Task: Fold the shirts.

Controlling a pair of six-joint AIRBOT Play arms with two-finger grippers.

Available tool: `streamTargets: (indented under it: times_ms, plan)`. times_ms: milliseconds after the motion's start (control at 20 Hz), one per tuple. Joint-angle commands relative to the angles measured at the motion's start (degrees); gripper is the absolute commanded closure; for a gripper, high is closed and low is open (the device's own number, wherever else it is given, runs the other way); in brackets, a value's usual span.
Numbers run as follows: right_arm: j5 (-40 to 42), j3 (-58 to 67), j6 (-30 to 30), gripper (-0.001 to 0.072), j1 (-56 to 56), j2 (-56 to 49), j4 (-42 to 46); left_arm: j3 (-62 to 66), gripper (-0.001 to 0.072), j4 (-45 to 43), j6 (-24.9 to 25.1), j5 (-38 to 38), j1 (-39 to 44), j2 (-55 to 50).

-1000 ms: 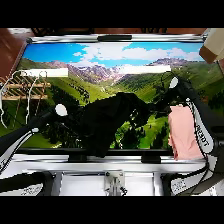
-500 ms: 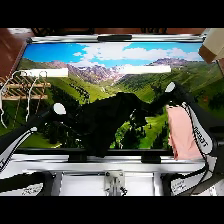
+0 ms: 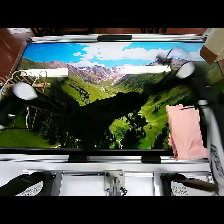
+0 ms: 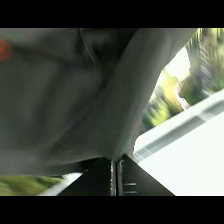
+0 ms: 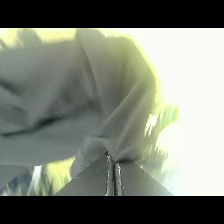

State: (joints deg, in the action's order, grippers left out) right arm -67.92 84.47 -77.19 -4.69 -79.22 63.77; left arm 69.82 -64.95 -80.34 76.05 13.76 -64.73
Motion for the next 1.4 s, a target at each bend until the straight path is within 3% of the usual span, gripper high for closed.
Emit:
streamTargets:
  times_ms: [0, 150, 250, 350, 550, 700, 950, 1100, 1200, 1350]
  plan:
    - [5.84, 12.52, 2.60, 0.0651, 3.08, 12.92, 0.66, 21.49, 0.0683, -13.81, -0.31, 3.76, -2.27, 7.56]
    - [17.33, 20.79, 1.86, 0.0651, 4.63, 24.04, 5.46, 47.08, 0.0682, -18.60, -1.64, -0.07, -3.89, 10.82]
    - [21.73, 22.97, 0.70, 0.0651, 4.61, 30.93, 7.72, 57.05, 0.0682, -18.40, -2.40, -5.53, -3.87, 13.70]
    - [21.53, 22.97, -0.81, 0.0651, 4.61, 36.30, 8.83, 56.70, 0.0682, -18.93, -3.34, -10.47, -3.87, 18.80]
    - [17.66, 22.97, -7.26, 0.0651, 4.61, 40.89, 10.78, 47.34, 0.0681, -23.10, -3.30, -10.49, -3.87, 26.51]
    - [12.90, 22.95, -12.04, 0.0651, 4.61, 40.30, 18.18, 42.71, 0.0681, -27.45, -3.19, -10.51, -3.87, 26.95]
    - [-5.05, 22.95, -12.81, 0.0651, 4.57, 30.71, 27.67, 40.61, 0.0681, -32.79, 0.28, -9.31, -3.87, 20.63]
    - [-15.06, 22.10, -12.83, 0.0651, 4.57, 19.37, 27.32, 37.88, 0.0681, -34.12, 1.84, -5.11, -4.04, 14.38]
    - [-14.88, 19.08, -13.22, 0.0651, 4.50, 12.24, 23.32, 33.64, 0.0681, -34.10, 2.32, -2.54, -5.20, 9.20]
    - [-7.96, 15.74, -13.79, 0.0651, 0.63, 0.02, 20.76, 26.56, 0.0680, -34.10, 1.51, -2.54, -7.78, 0.15]
